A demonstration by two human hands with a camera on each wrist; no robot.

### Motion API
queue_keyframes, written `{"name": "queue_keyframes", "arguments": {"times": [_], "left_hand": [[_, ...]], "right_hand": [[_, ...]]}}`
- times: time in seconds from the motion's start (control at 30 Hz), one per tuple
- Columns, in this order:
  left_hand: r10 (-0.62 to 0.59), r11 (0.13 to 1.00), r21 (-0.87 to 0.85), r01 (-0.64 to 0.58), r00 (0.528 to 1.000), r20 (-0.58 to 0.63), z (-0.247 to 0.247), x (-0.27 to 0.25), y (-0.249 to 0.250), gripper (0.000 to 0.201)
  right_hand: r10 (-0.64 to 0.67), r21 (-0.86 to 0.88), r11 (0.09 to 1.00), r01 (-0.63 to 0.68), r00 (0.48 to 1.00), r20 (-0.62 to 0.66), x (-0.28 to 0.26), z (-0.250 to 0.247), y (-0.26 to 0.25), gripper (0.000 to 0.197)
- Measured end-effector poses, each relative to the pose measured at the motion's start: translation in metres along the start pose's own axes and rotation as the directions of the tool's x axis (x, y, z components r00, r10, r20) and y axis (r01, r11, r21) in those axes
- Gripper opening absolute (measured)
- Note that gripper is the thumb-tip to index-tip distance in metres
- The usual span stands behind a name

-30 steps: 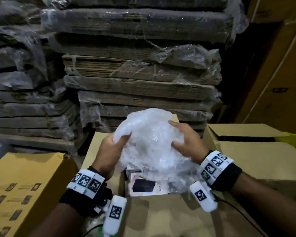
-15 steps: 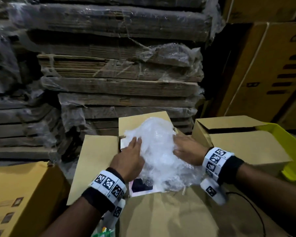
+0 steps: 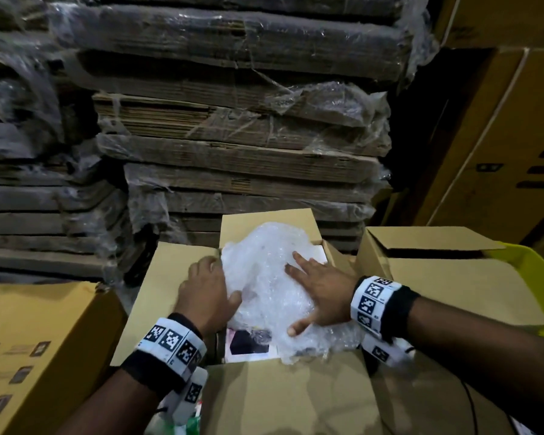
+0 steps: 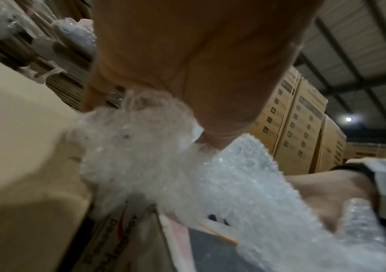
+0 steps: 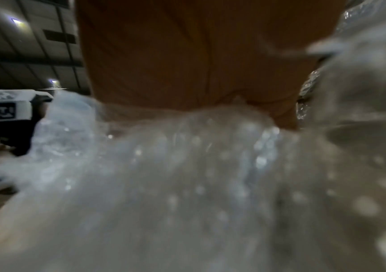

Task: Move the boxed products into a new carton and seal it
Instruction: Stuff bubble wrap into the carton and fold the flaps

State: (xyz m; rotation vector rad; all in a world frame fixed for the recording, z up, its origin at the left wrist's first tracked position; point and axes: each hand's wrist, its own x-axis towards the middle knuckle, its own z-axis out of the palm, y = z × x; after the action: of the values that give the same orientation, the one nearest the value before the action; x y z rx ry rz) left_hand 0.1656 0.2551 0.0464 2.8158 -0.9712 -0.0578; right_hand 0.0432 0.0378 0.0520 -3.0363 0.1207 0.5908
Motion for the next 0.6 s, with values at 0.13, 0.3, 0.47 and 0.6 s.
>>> {"name": "queue_keyframes", "arguments": {"times": [0.13,0.3,0.47,0.6], "left_hand": [[0.211,0.908,-0.383,-0.167,0.975,0.076,-0.001,-0.015,0.021,0.087],[0.218,0.969,-0.165,-0.181,0.947,0.238,0.030,-0.011,0.040,0.117],[0.110,0.994,-0.012,-0.112,0.951,0.290,0.033,-0.002,0.035,0.111],[0.130,0.988,0.047,-0.150,0.946,0.296,0.024,0.002,0.027,0.108]], "right_hand": [[0.014,-0.039,0.999,-0.013,1.000,0.014,0.009,0.006,-0.003,0.137],[-0.041,-0.015,0.999,0.040,0.999,-0.014,-0.004,0.014,-0.003,0.123],[-0.082,0.181,0.978,0.102,0.990,-0.111,-0.034,0.021,0.017,0.112],[-0.047,0.077,0.995,0.061,0.984,-0.169,-0.050,0.038,0.020,0.094]]}}
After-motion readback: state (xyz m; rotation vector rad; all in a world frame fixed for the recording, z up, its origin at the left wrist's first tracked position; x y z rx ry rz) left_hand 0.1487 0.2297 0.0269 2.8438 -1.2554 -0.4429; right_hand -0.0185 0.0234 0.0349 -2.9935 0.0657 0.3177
